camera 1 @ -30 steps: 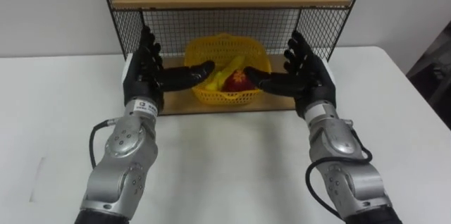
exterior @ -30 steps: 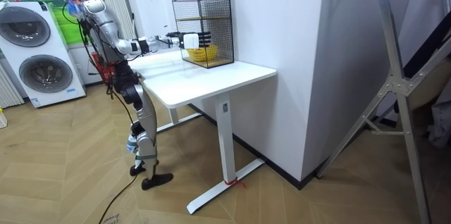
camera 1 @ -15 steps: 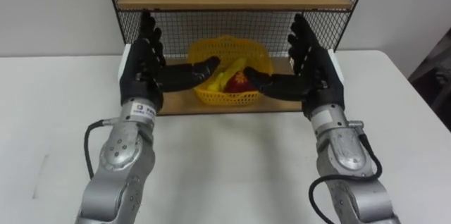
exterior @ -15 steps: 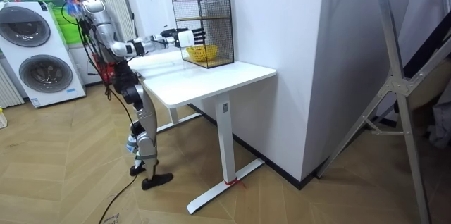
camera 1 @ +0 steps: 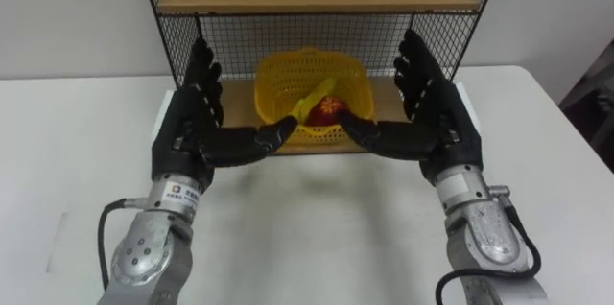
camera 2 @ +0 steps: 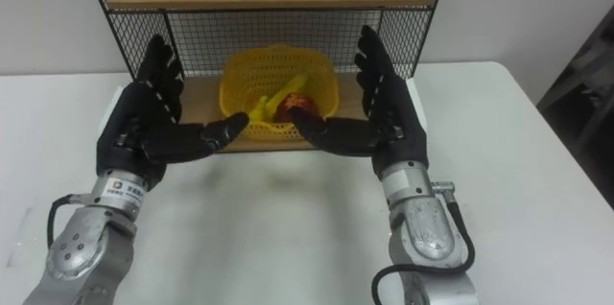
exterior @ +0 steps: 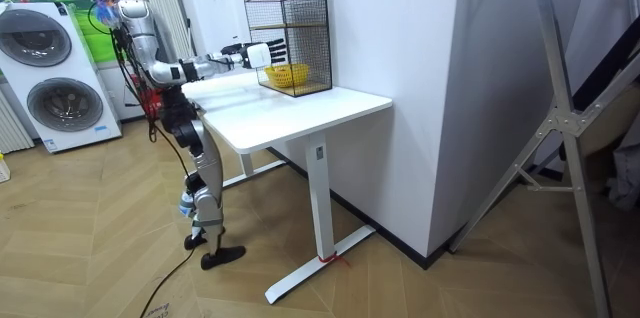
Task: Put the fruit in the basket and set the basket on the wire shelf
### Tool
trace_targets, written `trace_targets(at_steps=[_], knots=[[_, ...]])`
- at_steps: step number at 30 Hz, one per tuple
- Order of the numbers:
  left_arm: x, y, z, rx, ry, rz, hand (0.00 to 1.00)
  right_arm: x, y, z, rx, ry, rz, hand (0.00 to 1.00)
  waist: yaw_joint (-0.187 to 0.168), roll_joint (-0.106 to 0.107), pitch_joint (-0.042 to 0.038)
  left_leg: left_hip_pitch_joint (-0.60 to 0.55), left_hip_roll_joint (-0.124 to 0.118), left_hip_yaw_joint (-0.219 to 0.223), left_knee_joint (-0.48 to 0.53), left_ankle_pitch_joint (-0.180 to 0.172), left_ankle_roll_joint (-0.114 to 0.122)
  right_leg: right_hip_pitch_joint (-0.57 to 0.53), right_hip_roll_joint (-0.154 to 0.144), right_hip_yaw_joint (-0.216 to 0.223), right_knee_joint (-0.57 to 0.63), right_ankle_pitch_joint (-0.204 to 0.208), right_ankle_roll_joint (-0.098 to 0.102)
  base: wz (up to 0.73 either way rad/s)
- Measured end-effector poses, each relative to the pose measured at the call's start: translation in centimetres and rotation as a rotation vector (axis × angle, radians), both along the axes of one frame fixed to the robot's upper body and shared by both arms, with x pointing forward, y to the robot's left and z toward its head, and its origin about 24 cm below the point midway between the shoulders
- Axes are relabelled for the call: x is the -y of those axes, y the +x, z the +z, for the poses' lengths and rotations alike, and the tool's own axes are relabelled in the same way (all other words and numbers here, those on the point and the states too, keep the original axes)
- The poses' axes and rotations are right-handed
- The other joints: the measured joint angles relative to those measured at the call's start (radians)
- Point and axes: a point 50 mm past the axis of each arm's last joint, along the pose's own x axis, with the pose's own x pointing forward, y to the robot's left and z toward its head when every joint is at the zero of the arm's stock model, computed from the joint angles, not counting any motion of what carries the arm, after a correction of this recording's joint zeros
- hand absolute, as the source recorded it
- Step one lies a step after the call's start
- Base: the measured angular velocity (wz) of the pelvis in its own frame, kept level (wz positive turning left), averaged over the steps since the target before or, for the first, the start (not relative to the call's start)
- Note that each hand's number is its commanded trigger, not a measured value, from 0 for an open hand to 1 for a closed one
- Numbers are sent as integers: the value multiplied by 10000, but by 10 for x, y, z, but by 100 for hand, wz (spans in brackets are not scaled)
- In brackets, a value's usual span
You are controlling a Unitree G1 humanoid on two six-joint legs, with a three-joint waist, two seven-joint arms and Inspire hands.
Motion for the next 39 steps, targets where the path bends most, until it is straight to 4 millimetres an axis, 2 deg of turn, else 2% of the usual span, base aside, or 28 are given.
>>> trace_targets(at_steps=[4, 10, 19, 28, 31, 36, 39], knots=[[3, -12, -3, -46, -90, -280, 0, 0, -10, 3, 146, 137, 228, 0, -43, 63, -37, -70, 1, 22, 30, 4, -6, -99, 13, 51, -1, -1, 0, -1], [0, -23, -11, -280, -10, -413, 0, 4, -25, 3, 274, 121, 261, 0, -44, 79, -46, -125, 7, 41, 39, 4, -6, -146, 7, 38, -2, 0, 0, -1], [-4, -24, 5, 1179, -13, -119, 0, 13, -32, 9, 1045, 87, -28, 0, -61, 65, -27, -174, 0, 42, -18, 4, -7, -205, 3, 36, 7, 0, -1, 0], [-14, -28, 20, 2135, 248, 990, 0, 27, -39, 29, 2276, -20, -920, 0, -1, 67, 12, -172, 7, 77, -44, 4, -7, -248, 57, 174, -8, 0, -1, -1], [-23, -33, 20, 2120, 781, 1564, 0, 34, -40, 32, 2411, -145, -1347, 0, 14, 70, -4, -268, 5, 91, -39, 5, -9, -386, 67, 224, 14, 0, -1, -5], [-37, -39, 31, 2623, 1176, 2628, 0, 56, -44, 37, 2651, -321, -2934, 0, 94, 58, -10, -365, 5, 101, -38, 8, -14, -485, 72, 231, 8, 0, -1, 0], [-54, -43, 39, 3088, 1333, 3696, 0, 70, -50, 44, 3043, -771, -4074, 0, 164, 58, -13, -358, 6, 95, -31, 11, -17, -475, 78, 253, 1, -1, -1, 0]])
